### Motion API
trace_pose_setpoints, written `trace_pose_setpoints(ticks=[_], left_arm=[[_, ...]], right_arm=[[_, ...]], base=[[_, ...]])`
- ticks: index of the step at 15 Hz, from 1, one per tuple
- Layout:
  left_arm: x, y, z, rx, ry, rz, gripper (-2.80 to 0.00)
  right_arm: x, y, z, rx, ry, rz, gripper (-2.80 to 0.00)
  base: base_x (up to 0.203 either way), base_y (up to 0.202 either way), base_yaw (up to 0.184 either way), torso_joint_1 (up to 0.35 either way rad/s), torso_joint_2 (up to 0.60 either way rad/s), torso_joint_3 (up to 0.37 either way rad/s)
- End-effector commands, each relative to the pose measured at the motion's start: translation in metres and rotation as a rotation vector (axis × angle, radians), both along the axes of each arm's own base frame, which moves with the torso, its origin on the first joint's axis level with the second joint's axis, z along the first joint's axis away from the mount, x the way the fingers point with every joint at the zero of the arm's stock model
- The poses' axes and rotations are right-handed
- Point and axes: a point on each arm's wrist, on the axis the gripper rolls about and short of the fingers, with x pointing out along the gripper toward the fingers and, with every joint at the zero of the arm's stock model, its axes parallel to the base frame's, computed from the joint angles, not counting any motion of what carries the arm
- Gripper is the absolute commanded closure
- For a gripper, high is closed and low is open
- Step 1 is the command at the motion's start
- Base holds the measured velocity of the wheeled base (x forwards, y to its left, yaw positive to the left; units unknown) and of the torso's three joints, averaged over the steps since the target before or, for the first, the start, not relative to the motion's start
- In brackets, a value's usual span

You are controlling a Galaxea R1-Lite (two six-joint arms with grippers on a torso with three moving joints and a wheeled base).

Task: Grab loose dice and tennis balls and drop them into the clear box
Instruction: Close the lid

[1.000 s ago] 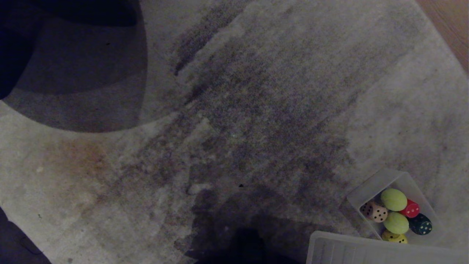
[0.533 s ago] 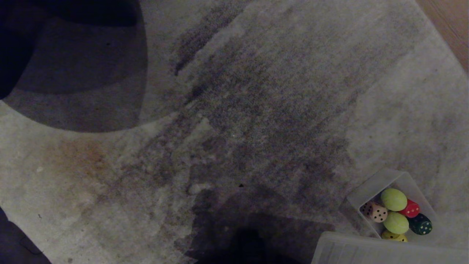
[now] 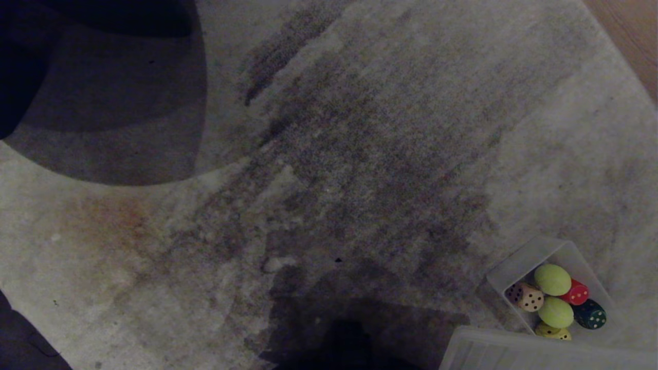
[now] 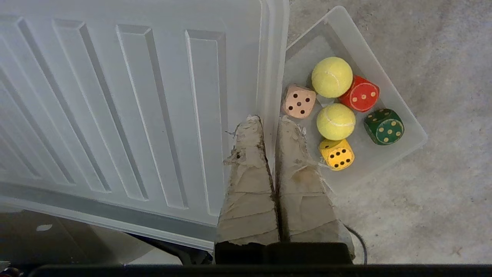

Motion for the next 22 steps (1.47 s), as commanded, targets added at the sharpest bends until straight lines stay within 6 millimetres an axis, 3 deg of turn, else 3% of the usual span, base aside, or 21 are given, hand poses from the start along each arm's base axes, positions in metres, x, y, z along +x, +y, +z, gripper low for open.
trace_pose_setpoints(ticks=[1,7,18,22], left_arm=[[0.0002,0.0,-0.0002,-0.001,0.001,0.0,0.0],[0.0002,0.0,-0.0002,-0.01,0.001,0.002,0.0],[0.0002,0.0001,-0.0004,-0.01,0.002,0.001,0.0],[0.0002,0.0,-0.0004,-0.005,0.002,-0.002,0.0]], right_arm=[[0.0002,0.0,-0.0001,0.0,0.005,0.001,0.0],[0.0002,0.0,-0.0001,-0.001,0.005,0.002,0.0],[0.0002,0.0,-0.0001,-0.002,0.005,0.001,0.0],[0.0002,0.0,-0.0001,0.0,0.005,0.001,0.0]], base=[[0.0,0.0,0.0,0.0,0.0,0.0],[-0.013,0.0,0.001,0.0,0.0,0.001],[-0.178,0.0,-0.001,0.002,0.0,0.002],[-0.022,0.0,0.001,0.001,0.0,-0.001]])
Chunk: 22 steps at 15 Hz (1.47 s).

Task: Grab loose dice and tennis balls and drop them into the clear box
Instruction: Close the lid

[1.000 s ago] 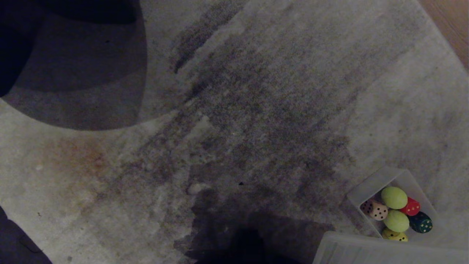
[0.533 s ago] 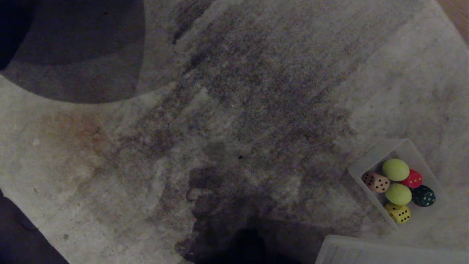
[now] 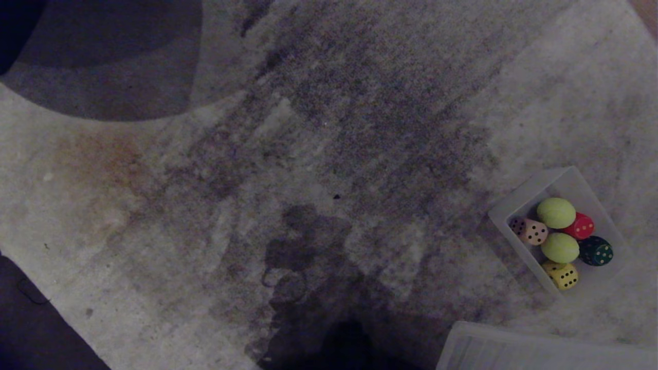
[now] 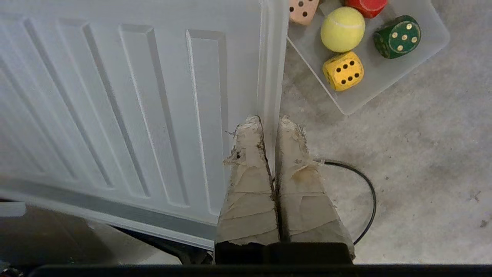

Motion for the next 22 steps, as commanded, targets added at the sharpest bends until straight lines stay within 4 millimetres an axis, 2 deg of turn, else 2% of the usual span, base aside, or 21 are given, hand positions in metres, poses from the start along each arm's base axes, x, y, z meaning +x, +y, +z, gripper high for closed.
trace_pose_setpoints(ticks=[1,6,16,22], left_arm=[[0.0002,0.0,-0.0004,0.002,0.003,0.001,0.0],[0.0002,0.0,-0.0004,0.002,0.003,0.003,0.0],[0.0002,0.0,-0.0004,-0.001,0.003,0.003,0.0],[0.0002,0.0,-0.0004,0.008,0.003,0.0,0.0]], right_arm=[[0.0002,0.0,-0.0001,0.001,0.004,0.001,0.0],[0.0002,0.0,-0.0001,0.001,0.004,0.001,0.0],[0.0002,0.0,-0.0001,0.001,0.004,0.001,0.0],[0.0002,0.0,-0.0001,-0.002,0.004,0.002,0.0]], base=[[0.0,0.0,0.0,0.0,0.0,0.0],[-0.001,0.001,-0.015,0.0,0.0,0.0],[0.001,0.009,-0.149,0.003,0.0,0.004],[0.0,0.0,0.0,0.002,0.0,-0.021]])
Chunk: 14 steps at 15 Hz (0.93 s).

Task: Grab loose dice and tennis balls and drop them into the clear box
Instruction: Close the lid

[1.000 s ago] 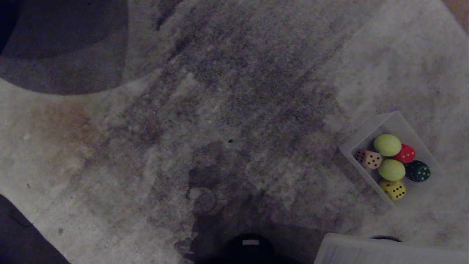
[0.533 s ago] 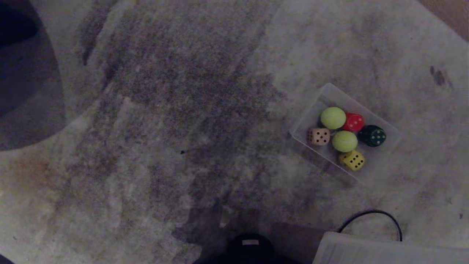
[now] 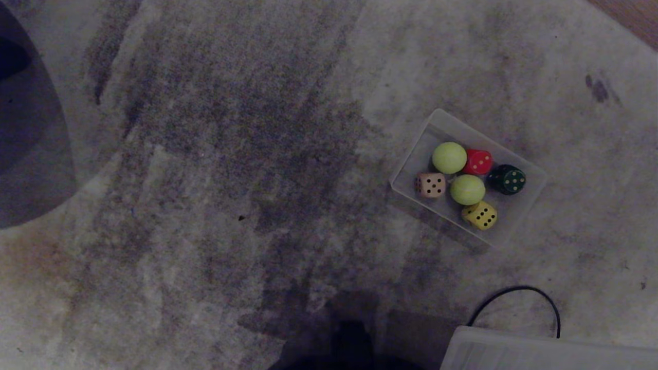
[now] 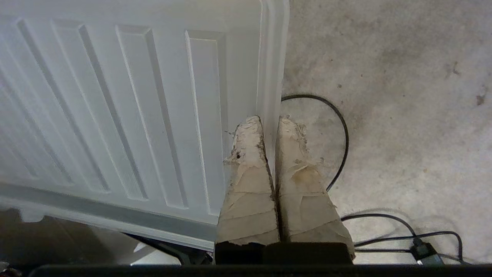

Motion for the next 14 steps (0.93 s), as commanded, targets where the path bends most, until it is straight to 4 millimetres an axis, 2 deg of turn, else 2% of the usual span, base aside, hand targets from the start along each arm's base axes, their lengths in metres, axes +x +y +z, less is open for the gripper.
trace_pose_setpoints(ticks=[1,10,12,14], left_arm=[[0.0,0.0,0.0,0.002,0.003,0.0,0.0],[0.0,0.0,0.0,0.014,0.003,0.003,0.0],[0.0,0.0,0.0,0.011,0.003,0.003,0.0],[0.0,0.0,0.0,0.009,0.003,0.002,0.0]], right_arm=[[0.0,0.0,0.0,0.0,0.003,0.001,0.0],[0.0,0.0,0.0,0.002,0.003,-0.004,0.0],[-0.002,0.0,0.01,0.005,-0.022,-0.012,0.0],[0.0,0.0,0.034,0.031,-0.02,-0.034,0.0]], base=[[0.0,0.0,0.0,0.002,0.0,-0.121],[0.0,0.0,0.0,0.002,0.0,-0.163],[0.0,0.0,0.0,0.001,0.0,-0.016],[0.0,0.0,0.0,0.0,0.0,0.0]])
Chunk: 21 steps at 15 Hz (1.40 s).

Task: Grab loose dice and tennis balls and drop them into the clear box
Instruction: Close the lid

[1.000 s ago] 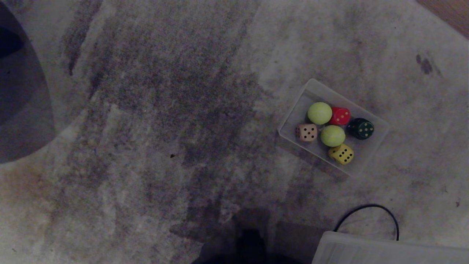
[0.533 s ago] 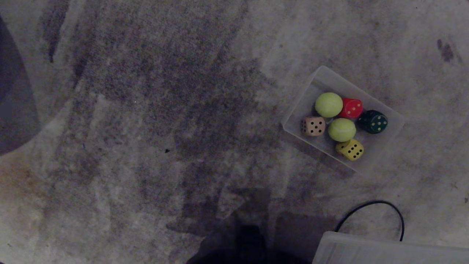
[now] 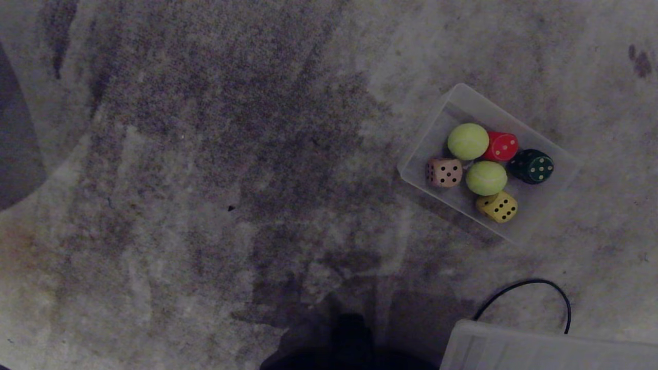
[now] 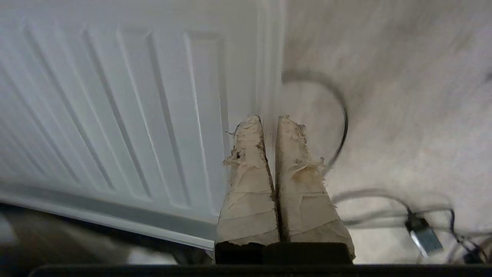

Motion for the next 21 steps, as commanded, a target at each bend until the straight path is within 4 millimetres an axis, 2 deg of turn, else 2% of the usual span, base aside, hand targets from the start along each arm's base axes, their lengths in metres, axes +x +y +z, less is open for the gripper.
trace_pose_setpoints(ticks=[1,3,5,10,14,17,21], left_arm=[[0.0,0.0,0.0,-0.001,0.003,0.001,0.0],[0.0,0.0,0.0,-0.001,0.003,-0.001,0.0],[0.0,0.0,0.0,-0.001,0.003,-0.001,0.0],[0.0,0.0,0.0,-0.001,0.003,0.001,0.0],[0.0,0.0,0.0,-0.001,0.003,0.001,0.0],[0.0,0.0,0.0,-0.001,0.003,0.001,0.0],[0.0,0.0,0.0,-0.001,0.003,0.001,0.0]], right_arm=[[0.007,0.0,0.03,0.042,0.028,-0.028,0.0],[0.024,-0.001,0.053,0.099,0.067,-0.058,0.0],[0.05,-0.001,0.068,0.138,0.096,-0.086,0.0],[0.138,-0.002,0.087,0.344,0.111,-0.134,0.0],[0.2,0.002,0.11,0.649,0.032,-0.091,0.0],[0.227,0.007,0.11,0.709,0.054,0.009,0.0],[0.226,0.011,0.105,0.712,0.119,0.152,0.0]], base=[[0.0,0.0,0.0,0.0,0.0,0.0],[0.0,0.0,0.0,0.0,0.0,0.0],[0.0,0.0,0.0,0.0,0.0,0.0],[0.0,0.0,0.0,0.0,0.0,0.0],[0.0,0.0,0.0,0.0,0.0,0.0],[0.0,0.0,0.0,0.0,0.0,0.0],[0.0,0.0,0.0,0.0,0.0,0.0]])
